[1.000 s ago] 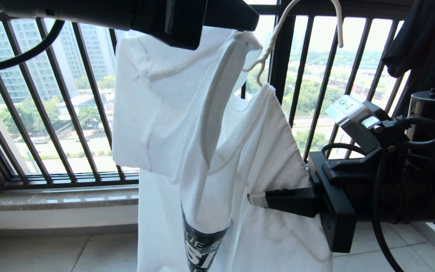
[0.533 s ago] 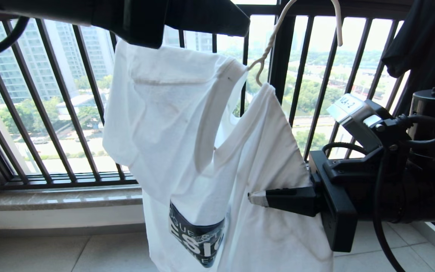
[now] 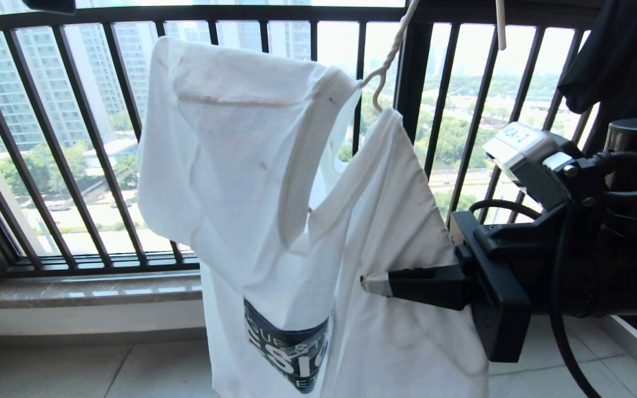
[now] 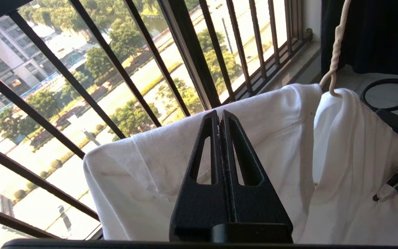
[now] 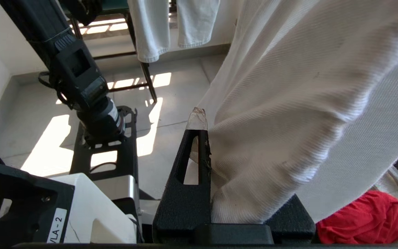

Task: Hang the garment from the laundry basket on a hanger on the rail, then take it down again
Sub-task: Hang the clothes on the clothes rack, then hang the clothes rack on the clothesline

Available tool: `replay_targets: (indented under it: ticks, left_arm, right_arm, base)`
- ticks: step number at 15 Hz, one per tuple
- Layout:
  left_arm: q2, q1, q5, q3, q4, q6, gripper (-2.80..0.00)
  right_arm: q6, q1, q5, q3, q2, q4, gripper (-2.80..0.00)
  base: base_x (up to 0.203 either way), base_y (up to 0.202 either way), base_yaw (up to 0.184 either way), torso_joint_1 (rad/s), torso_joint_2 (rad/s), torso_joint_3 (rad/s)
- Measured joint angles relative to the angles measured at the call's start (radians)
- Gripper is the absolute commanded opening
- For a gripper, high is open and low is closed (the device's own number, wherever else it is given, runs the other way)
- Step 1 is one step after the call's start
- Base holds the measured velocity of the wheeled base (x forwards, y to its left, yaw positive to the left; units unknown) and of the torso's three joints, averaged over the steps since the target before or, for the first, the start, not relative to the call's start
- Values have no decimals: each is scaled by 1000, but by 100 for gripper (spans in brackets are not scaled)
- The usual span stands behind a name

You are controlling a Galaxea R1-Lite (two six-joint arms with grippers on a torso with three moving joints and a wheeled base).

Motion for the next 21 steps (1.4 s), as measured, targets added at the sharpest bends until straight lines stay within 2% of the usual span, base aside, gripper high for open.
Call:
replay_targets:
  ticks: [2,4,6,8,10,12,14,17,19,21]
  left_arm:
    - [-1,138,-208,-1,23,29,-280]
    - [8,213,-390,-1,43,46,-280]
    - [18,233,-471,0,97,87,-280]
    - [28,229,-485,0,177,134,-280]
    - [43,223,-476,-1,194,147,-280]
    - [50,233,-473,4,205,164,-280]
    - [51,246,-456,8,289,208,-280]
    - [43,304,-448,11,448,281,-280]
    - [38,330,-447,37,501,327,-280]
    - [27,368,-451,103,530,400,-280]
  right_arm:
    - [-17,-5,21,-35,22,0,-280]
    - [-83,-40,77,-49,61,4,-280]
    - [-153,-78,155,-50,99,9,-280]
    - [-176,-101,176,-50,122,10,-280]
    - [-188,-110,179,-46,139,11,-280]
    - [-240,-113,179,-39,152,42,-280]
    - [-308,-107,179,-38,159,104,-280]
    - [-381,-90,179,-36,172,165,-280]
    - [-435,-74,177,-33,190,196,-280]
    - [-493,-60,176,-32,209,248,-280]
  base:
    - [0,0,0,0,0,0]
    - [0,0,0,0,0,0]
    - [0,0,0,0,0,0]
    - [0,0,0,0,0,0]
    - [0,0,0,0,0,0]
    - [0,0,0,0,0,0]
    - [0,0,0,0,0,0]
    - [0,0,0,0,0,0]
    - [0,0,0,0,0,0]
    - [0,0,0,0,0,0]
